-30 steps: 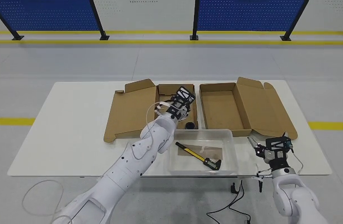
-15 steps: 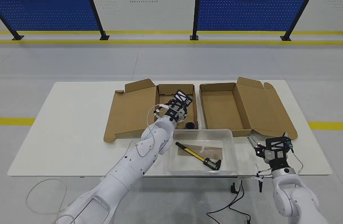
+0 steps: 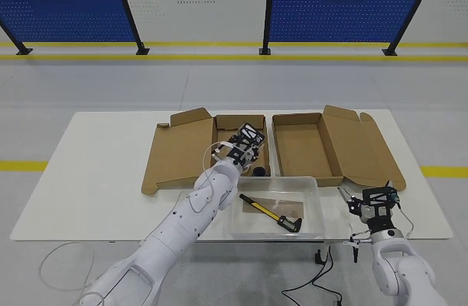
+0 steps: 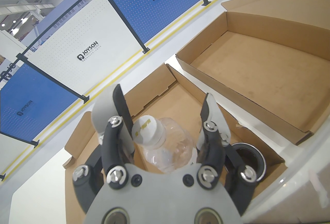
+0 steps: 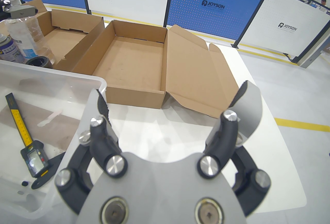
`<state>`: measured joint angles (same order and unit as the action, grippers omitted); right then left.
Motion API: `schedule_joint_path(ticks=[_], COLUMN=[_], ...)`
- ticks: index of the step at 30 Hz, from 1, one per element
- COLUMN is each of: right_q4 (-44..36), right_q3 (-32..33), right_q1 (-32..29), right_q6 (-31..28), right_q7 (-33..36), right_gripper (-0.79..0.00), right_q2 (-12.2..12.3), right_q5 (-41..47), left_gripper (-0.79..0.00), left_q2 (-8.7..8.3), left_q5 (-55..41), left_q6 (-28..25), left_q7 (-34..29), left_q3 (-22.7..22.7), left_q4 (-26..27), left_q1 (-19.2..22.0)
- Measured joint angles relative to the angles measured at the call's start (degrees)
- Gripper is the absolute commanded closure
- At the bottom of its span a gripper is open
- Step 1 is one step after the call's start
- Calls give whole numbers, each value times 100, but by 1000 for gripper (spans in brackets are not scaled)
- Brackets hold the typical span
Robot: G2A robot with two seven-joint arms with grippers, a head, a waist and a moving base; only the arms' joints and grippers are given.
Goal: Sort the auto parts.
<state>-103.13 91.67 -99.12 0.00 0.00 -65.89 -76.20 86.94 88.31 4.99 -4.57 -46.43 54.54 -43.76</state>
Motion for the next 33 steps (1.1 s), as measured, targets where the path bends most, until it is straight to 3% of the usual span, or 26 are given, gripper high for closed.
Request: schedule_joint_path(ticks=[7, 13, 19, 26, 33], right_q4=[0, 0, 0, 0, 0], right_q3=[0, 0, 0, 0, 0], right_q1=[0, 0, 0, 0, 0], right_q6=[0, 0, 0, 0, 0], right_q7=[0, 0, 0, 0, 0], right_gripper=[-785, -785, -785, -785, -785], right_q2=[0, 0, 0, 0, 0], right_q5=[0, 0, 0, 0, 0], left_gripper=[-785, -785, -785, -785, -785], left_q2=[-34, -158, -356, -563, -664], left_q5=[223, 515, 625, 256, 136], left_q6=[49, 37, -176, -455, -387], left_q7=[-116, -375, -739, -1071, -868], left_q3=[-145, -436, -971, -1765, -2190], left_q4=[346, 1171, 2490, 4290, 5109], left_q1=[-152, -560, -1362, -2650, -3692])
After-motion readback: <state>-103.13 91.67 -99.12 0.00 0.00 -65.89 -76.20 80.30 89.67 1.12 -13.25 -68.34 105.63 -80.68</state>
